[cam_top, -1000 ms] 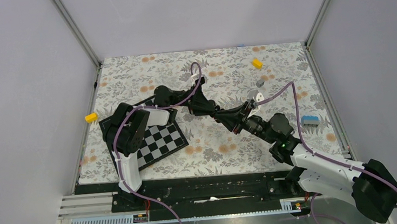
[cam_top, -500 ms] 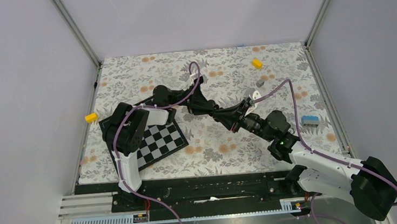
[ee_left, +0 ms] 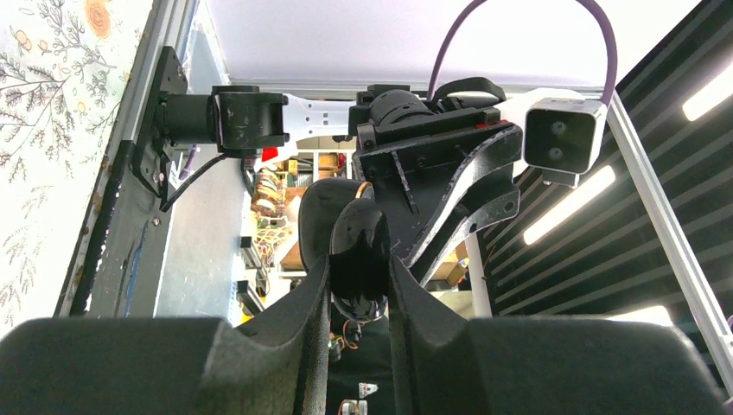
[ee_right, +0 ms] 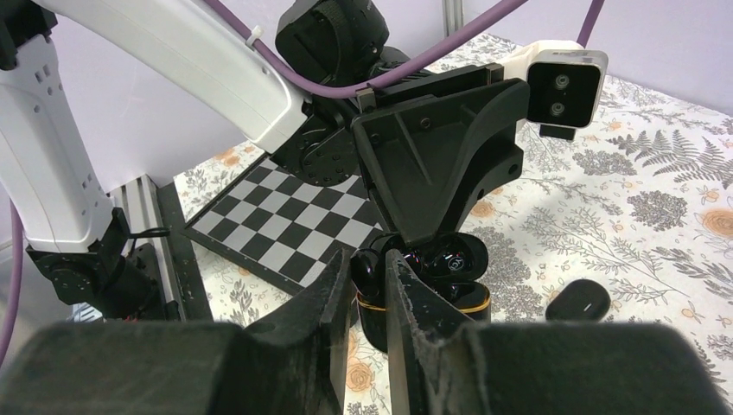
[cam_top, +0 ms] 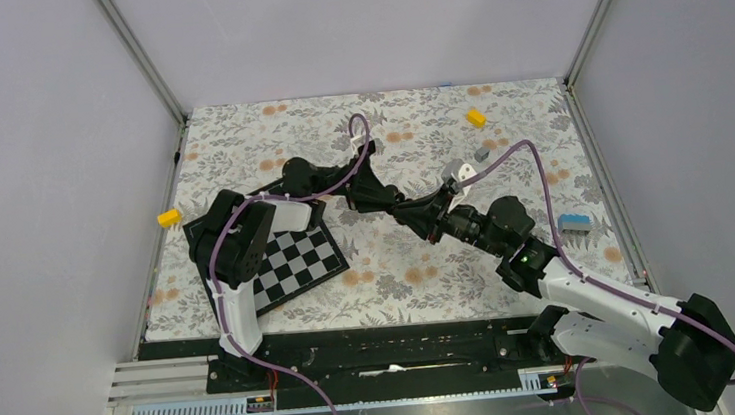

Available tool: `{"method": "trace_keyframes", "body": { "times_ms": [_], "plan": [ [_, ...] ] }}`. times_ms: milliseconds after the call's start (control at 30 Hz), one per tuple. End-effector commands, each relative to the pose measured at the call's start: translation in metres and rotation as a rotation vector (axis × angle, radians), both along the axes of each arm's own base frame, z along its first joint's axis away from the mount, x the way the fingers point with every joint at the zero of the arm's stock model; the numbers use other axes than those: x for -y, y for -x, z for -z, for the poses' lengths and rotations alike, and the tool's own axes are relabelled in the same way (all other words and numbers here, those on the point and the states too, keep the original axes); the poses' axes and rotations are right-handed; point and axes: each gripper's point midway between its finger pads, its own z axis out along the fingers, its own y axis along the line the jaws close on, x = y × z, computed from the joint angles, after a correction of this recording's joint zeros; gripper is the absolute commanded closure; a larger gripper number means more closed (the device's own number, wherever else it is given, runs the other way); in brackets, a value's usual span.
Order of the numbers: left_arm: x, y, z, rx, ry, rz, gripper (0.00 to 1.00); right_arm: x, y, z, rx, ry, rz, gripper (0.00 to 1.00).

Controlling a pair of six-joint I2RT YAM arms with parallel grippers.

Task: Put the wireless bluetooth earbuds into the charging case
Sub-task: Insert the left earbud into the left side groove of the charging case.

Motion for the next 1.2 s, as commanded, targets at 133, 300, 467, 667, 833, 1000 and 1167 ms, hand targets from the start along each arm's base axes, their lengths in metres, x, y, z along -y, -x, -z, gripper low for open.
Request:
{"method": "trace_keyframes", "body": {
  "times_ms": [133,300,467,667,833,1000,1167],
  "plan": [
    [-0.008,-0.011,-0.042,-0.191,0.018,-0.018,1.0,0.007,0.001,0.03,-0.07,0.138,0.018,0.98],
    [-0.009,-0.013,-0.042,-0.193,0.018,-0.023,1.0,0.006,0.002,0.036,-0.089,0.146,0.009,0.93],
    [-0.009,-0.012,-0.041,-0.195,0.018,-0.025,1.0,0.003,-0.001,0.033,-0.091,0.122,0.01,0.92],
    [-0.009,-0.011,-0.04,-0.196,0.016,-0.022,1.0,-0.002,-0.002,0.026,-0.093,0.097,-0.002,0.85],
    [-0.008,-0.009,-0.038,-0.201,0.012,-0.017,1.0,-0.002,-0.003,0.022,-0.091,0.073,0.008,0.78],
    [-0.007,-0.009,-0.037,-0.201,0.011,-0.016,1.0,-0.002,-0.004,0.015,-0.086,0.051,0.014,0.7],
    [-0.006,-0.008,-0.037,-0.202,0.01,-0.013,1.0,-0.006,-0.006,0.008,-0.082,0.032,0.004,0.68]
  ]
}}
